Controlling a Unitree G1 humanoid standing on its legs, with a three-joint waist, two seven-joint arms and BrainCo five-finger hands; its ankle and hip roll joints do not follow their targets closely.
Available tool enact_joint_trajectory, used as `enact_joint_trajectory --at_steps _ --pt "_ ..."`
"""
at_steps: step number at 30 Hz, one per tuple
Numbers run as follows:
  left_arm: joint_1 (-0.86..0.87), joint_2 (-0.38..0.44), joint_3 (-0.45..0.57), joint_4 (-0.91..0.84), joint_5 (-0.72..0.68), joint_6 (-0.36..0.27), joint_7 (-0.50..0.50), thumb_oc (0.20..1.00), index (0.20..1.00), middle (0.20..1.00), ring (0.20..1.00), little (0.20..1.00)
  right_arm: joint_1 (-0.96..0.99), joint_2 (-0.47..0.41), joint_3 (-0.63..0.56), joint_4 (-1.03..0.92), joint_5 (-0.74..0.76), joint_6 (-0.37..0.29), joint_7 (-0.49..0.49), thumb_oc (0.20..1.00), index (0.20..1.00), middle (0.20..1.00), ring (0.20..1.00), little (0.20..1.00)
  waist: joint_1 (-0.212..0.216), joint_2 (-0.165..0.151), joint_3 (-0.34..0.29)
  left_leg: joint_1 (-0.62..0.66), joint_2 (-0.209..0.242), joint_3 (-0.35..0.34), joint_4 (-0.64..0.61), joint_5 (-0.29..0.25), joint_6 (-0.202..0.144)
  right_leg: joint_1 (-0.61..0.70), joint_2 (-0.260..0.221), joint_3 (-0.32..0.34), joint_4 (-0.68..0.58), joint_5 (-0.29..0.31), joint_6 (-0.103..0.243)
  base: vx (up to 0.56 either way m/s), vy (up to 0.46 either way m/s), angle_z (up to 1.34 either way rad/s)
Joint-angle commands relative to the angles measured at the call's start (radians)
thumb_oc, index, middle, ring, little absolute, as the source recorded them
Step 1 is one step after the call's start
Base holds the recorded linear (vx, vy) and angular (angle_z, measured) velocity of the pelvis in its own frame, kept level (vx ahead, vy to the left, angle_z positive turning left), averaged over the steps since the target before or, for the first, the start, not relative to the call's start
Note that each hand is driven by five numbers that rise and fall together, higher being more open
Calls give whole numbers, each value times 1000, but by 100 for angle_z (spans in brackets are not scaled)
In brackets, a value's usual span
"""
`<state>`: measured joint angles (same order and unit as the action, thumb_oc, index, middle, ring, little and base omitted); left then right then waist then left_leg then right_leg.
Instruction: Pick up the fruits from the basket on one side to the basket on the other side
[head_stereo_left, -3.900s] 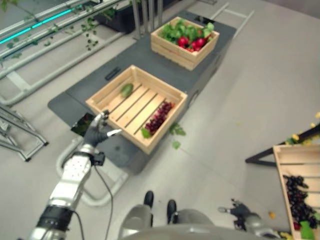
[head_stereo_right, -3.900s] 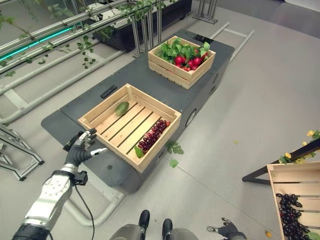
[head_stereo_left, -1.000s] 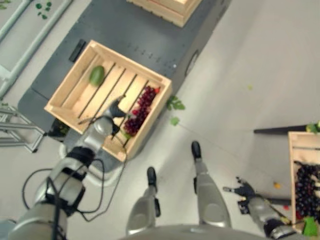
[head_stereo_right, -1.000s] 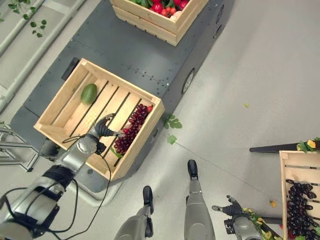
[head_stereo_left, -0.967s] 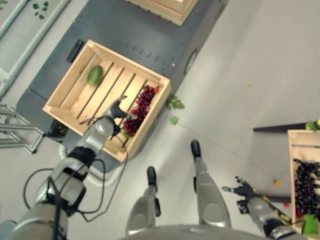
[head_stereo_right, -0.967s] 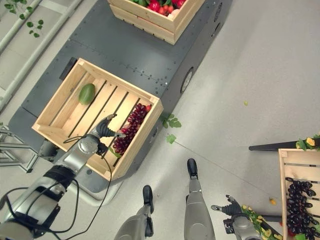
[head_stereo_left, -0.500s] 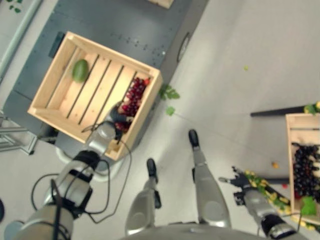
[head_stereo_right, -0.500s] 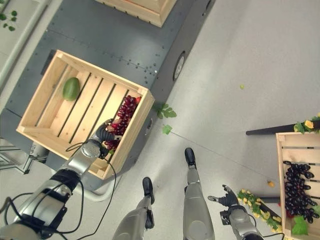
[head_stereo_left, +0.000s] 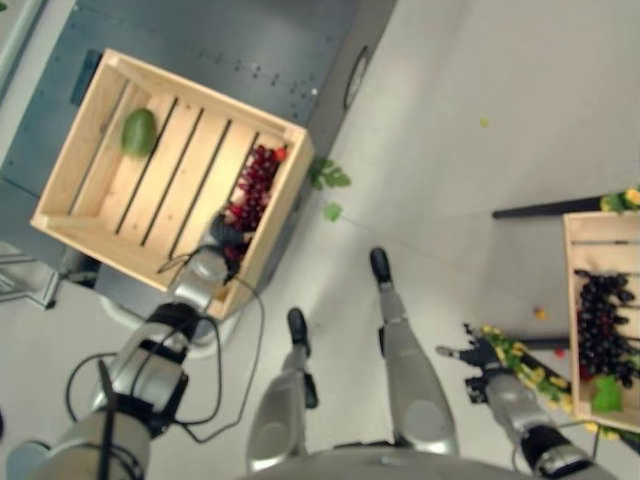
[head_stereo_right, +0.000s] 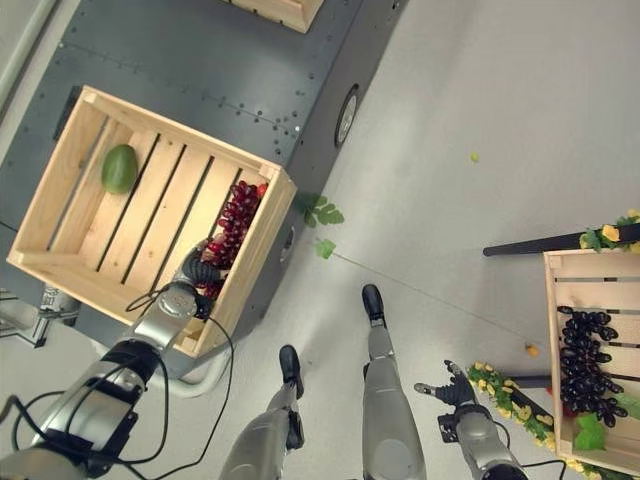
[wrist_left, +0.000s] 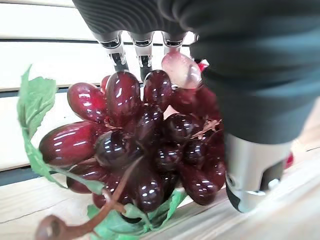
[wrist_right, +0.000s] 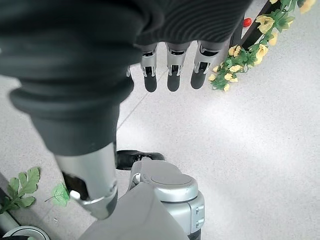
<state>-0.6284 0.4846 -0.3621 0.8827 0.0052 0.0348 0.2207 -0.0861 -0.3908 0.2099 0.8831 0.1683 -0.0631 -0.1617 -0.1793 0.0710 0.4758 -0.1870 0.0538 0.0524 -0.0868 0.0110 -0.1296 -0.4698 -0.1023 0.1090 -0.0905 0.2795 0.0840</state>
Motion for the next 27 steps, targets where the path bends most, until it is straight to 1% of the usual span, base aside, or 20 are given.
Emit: enact_joint_trajectory --at_steps 1,14,19,27 --pt "7 19 32 55 -40 -1 14 1000 1000 1000 1000 1000 32 -11 40 -27 -6 -21 -16 1000 1000 1000 1000 1000 -6 -53 -26 -169 -48 -47 37 78 45 -16 17 -16 24 -94 59 0 0 0" --pt "-31 31 59 91 -60 11 67 1000 1000 1000 1000 1000 61 -15 40 -101 0 -38 -32 1000 1000 1000 1000 1000 -12 -74 -7 -221 -49 -59 35 94 43 -68 25 -15 28 -82 57 -8 -3 -1" --pt "-77 42 77 141 -83 18 108 1000 1000 1000 1000 1000 71 -16 49 -126 6 -47 -38 1000 1000 1000 1000 1000 -19 -84 -4 -255 -49 -66 37 103 42 -99 30 -8 29 -76 55 -15 -13 -2" --pt "-140 66 64 185 -81 20 140 1000 1000 1000 1000 1000 80 -18 58 -175 29 -66 -49 1000 1000 1000 1000 1000 -29 -100 7 -292 -48 -72 41 111 41 -137 39 -4 33 -71 54 0 0 0"
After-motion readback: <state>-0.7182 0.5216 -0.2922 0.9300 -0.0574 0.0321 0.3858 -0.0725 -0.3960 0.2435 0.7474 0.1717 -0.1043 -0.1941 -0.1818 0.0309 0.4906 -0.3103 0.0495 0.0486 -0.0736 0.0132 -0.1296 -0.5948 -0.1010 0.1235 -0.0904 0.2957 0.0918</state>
